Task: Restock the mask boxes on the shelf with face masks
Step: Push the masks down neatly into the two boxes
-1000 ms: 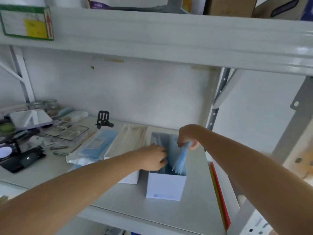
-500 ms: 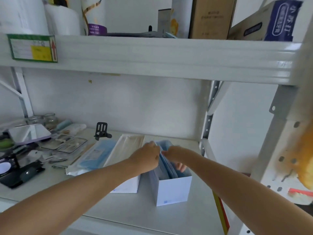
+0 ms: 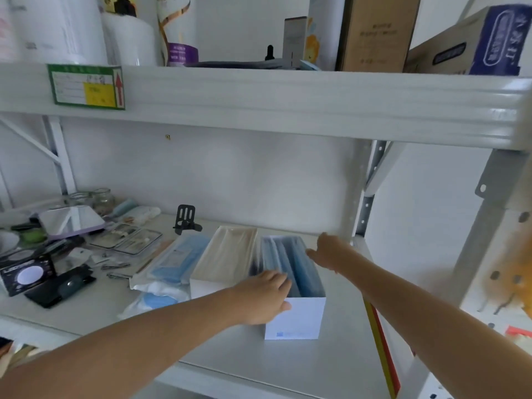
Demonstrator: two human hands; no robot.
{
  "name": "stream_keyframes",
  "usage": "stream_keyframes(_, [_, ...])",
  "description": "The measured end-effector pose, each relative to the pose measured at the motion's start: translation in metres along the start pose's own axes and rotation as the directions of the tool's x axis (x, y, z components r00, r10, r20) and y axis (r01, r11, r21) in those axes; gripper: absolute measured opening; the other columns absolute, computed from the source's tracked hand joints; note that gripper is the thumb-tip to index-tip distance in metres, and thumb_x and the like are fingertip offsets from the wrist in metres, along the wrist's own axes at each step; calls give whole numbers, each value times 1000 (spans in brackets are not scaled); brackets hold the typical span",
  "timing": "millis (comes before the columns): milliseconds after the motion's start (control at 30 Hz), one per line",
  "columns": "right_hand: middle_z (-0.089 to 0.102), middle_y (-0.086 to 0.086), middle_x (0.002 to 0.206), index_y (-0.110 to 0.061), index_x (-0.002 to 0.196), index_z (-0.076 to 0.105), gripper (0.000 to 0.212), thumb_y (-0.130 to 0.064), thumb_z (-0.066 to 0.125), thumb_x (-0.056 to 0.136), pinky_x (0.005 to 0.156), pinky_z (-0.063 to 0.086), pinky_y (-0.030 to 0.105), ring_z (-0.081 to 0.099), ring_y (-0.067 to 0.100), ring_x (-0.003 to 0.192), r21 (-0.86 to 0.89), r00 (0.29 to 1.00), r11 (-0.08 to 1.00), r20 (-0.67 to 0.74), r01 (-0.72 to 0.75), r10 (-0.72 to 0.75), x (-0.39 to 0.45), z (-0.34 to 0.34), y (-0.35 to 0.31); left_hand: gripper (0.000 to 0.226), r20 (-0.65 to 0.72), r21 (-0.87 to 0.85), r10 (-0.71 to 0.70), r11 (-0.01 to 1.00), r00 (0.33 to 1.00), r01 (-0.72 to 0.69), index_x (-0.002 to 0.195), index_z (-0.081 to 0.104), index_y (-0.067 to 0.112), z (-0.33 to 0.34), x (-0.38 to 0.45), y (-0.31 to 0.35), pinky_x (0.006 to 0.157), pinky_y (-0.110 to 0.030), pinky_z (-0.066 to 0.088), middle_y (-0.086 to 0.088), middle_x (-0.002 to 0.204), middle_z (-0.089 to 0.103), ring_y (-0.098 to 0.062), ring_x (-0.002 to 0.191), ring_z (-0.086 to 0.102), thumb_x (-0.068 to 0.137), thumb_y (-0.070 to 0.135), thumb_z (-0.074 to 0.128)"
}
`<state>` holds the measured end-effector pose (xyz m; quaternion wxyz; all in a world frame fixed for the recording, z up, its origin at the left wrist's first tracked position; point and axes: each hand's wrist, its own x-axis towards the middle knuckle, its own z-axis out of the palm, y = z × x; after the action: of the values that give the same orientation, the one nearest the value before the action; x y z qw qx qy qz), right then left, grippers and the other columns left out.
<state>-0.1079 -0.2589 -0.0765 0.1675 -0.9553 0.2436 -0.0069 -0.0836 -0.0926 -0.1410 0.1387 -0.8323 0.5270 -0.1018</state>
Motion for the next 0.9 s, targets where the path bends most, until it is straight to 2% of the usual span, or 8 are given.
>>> stream_keyframes(133, [58,19,130,-2,105,59,20,-10,42,97,62,54,25,67,26,92,19,939,999,342,-42,33,-12,21,-3,49,-283,-201,-41,979,958,-17,119,57,8,-4,-28,-34,88,-32,44,-10,113,64,-27,104,59,95,36,25])
stream_keyframes(233, [64,10,122,-15,57,43,37,-11,56,91,97,43,27,57,15,85,34,941,991,319,-132,115,-12,35,-17,41,-375,-439,-441,859,815,263,111,58,4,12,-53,-80,79,-35,49,-11,110,64,-29,95,63,93,28,31])
stream_keyframes(333, [63,2,96,-16,57,40,38,-16,56,92,84,39,19,52,10,72,32,952,996,299,-83,70,-4,40,-23,30,-111,-708,-761,512,639,486,108,57,2,22,-68,-130,75,-32,45,-16,105,64,-33,96,64,97,22,38])
stream_keyframes(433, [65,17,115,-11,68,48,27,-8,48,94,59,44,22,60,19,71,135,952,984,298,-113,68,-3,38,-27,30,226,-845,-701,203,676,494,114,58,7,26,-65,-152,84,-33,48,-19,118,66,-29,97,64,96,30,48])
stream_keyframes(533, [58,27,126,7,117,54,30,-4,37,96,50,47,29,65,38,104,188,967,969,227,-163,118,-4,35,-34,31,328,-833,-511,239,794,498,114,59,6,32,-57,-148,86,-33,54,-12,118,65,-32,101,66,90,26,58])
stream_keyframes(633, [57,27,127,8,128,48,36,-4,38,95,49,46,28,60,40,114,147,960,962,196,-231,201,-10,38,-43,15,297,-788,-429,394,853,473,75,59,8,37,-54,-146,62,-20,51,-10,77,66,-18,66,62,89,9,54])
stream_keyframes(767, [67,23,101,4,127,48,36,-14,45,97,48,51,26,68,27,72,76,933,944,195,-320,301,-17,43,-50,32,207,-731,-324,576,923,366,56,44,18,45,-65,-155,52,-16,34,4,58,49,-9,54,47,86,12,52])
stream_keyframes(900, [59,10,66,0,125,49,36,-23,43,97,41,50,20,58,14,48,-26,908,935,229,-355,351,-26,37,-51,37,130,-784,-323,545,937,297,65,48,11,51,-79,-160,59,-24,40,-8,62,51,-17,56,48,97,27,38])
